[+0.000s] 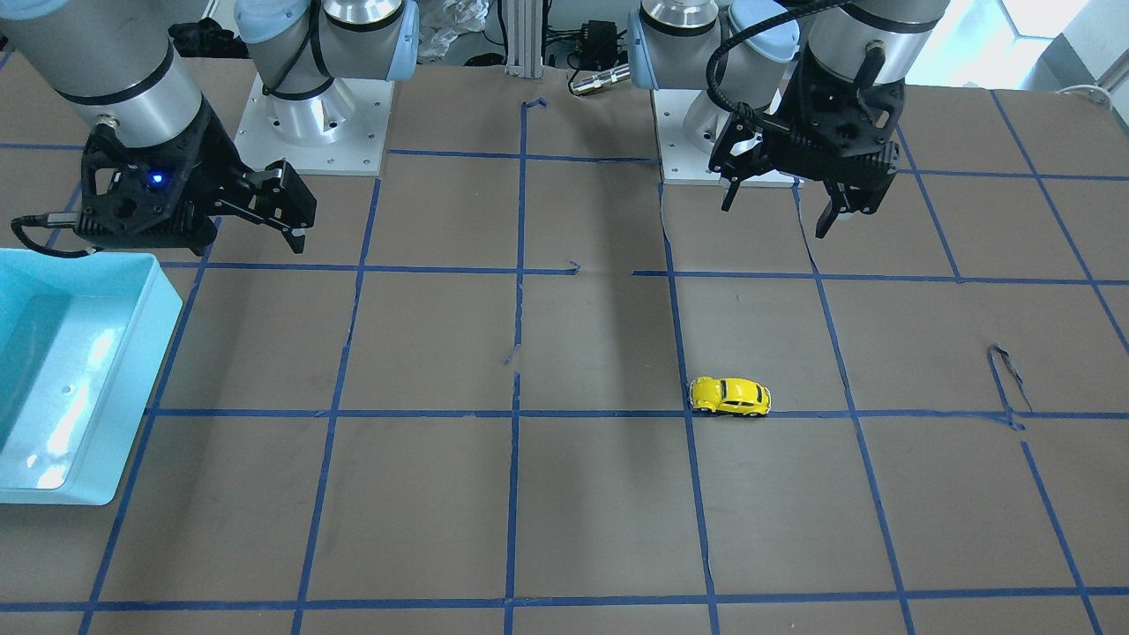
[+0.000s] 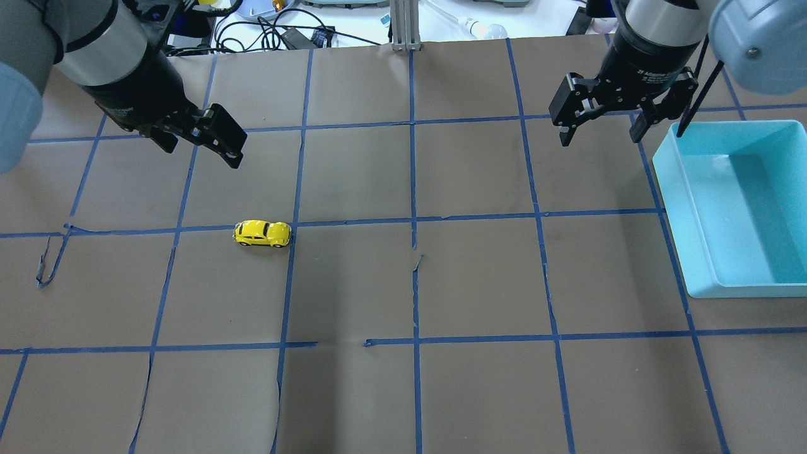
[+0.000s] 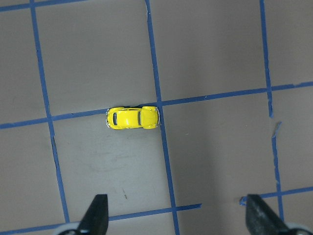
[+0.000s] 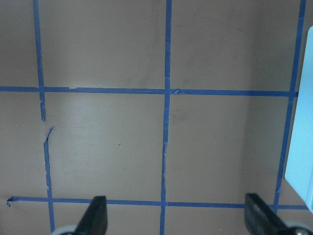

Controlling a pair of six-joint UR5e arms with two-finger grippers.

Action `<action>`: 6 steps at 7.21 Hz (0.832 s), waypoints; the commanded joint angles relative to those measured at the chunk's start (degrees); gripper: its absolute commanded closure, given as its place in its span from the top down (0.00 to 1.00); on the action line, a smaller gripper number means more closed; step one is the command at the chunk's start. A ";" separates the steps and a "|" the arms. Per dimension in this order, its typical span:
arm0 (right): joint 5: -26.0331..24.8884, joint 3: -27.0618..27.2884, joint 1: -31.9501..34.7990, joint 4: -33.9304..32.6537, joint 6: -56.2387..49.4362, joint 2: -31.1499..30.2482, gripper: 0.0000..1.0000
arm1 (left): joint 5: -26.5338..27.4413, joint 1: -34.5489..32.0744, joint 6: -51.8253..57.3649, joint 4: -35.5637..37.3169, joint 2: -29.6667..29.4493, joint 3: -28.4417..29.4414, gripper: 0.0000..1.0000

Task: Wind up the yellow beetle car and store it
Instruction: 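Lower the left gripper onto the yellow beetle car and grasp it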

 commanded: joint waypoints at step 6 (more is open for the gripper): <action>-0.12 0.21 0.00 0.00 -0.08 0.09 1.00 | 5.03 1.99 60.50 17.03 -14.11 -14.25 1.00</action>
